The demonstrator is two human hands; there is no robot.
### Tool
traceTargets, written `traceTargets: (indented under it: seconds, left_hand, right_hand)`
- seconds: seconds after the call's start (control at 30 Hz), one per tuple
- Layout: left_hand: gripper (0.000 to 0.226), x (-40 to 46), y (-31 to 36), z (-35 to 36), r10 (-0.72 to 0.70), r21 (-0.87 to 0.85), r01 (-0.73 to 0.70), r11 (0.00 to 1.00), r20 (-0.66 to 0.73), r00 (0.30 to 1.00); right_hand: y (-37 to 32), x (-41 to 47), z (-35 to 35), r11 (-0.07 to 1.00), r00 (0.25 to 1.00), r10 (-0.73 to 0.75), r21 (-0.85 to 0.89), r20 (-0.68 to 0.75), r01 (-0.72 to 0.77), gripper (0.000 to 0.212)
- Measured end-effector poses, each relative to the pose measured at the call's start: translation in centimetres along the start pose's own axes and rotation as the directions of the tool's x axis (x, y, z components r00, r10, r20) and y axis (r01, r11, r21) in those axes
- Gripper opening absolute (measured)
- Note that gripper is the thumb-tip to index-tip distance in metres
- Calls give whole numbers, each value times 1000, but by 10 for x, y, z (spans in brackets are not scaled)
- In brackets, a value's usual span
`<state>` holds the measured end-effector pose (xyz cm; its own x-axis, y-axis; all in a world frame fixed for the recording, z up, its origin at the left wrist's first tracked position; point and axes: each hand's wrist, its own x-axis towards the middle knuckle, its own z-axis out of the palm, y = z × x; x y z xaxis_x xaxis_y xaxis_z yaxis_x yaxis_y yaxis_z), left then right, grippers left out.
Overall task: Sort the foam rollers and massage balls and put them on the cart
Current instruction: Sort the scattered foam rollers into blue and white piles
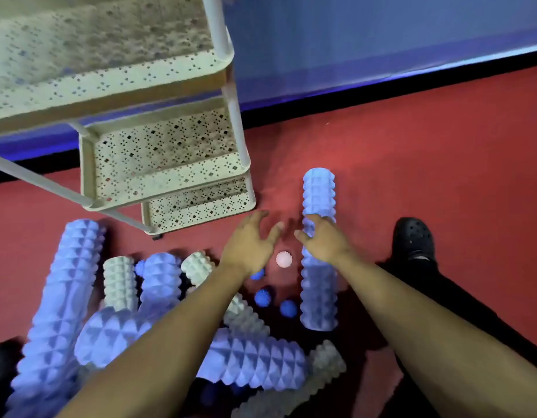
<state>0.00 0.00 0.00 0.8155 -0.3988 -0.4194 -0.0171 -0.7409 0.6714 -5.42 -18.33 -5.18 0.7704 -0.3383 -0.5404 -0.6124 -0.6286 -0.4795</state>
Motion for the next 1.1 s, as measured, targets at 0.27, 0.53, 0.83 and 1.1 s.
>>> traceTargets:
  seconds: [0.27, 0.53, 0.83, 1.1]
  left_hand:
    - [62, 38, -23, 51, -83, -38, 85, 996, 34, 996]
    - [60, 55, -46, 87, -149, -46, 153, 987, 80, 986]
    - [63, 69, -41, 82, -132, -94, 138, 986, 68, 989]
    - [64, 100, -23, 75, -106, -90, 105, 990, -9, 994]
  right_hand:
    - [53, 35, 32, 966, 978, 210, 159, -15, -205, 101]
    - [82, 54, 67, 849, 927, 370, 384, 58, -363, 122]
    - [82, 69, 33, 881, 950, 305, 396, -61, -258, 81]
    - [80, 147, -63, 977, 980, -37, -213, -198, -6, 104]
